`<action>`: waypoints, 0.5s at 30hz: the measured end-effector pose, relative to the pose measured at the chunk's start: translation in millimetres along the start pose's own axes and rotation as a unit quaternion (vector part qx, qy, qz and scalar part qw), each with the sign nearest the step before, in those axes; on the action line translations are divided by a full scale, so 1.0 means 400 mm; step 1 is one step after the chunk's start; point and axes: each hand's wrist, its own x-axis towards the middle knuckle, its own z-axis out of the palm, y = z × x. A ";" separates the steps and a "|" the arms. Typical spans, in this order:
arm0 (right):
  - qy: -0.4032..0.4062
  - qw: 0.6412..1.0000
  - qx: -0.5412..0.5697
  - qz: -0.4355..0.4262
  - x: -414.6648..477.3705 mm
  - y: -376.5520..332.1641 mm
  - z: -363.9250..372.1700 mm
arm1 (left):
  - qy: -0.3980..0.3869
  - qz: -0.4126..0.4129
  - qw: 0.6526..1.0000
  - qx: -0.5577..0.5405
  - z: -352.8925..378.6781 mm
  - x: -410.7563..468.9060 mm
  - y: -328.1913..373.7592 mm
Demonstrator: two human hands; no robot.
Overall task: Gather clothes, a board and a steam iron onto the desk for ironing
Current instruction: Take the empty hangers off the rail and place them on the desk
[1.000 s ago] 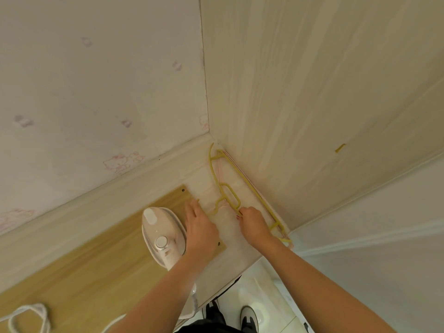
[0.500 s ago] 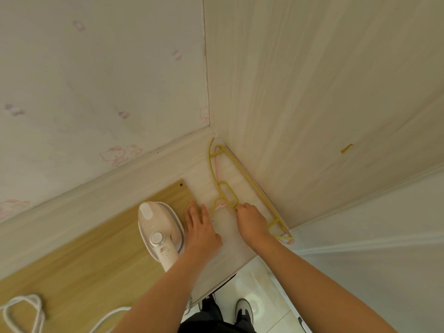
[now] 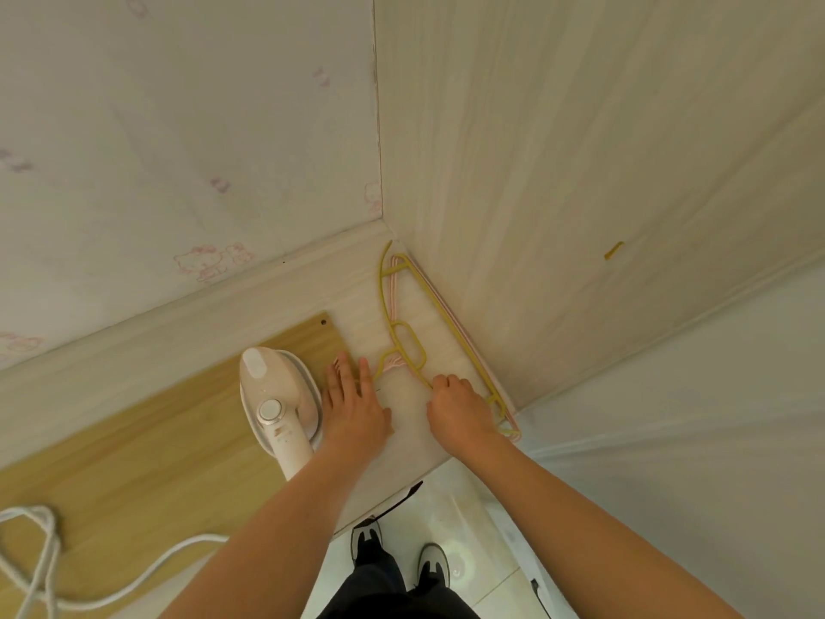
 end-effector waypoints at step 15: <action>0.098 0.988 -0.023 -0.119 -0.236 0.070 0.032 | 0.145 0.052 0.988 -0.003 0.053 -0.208 0.079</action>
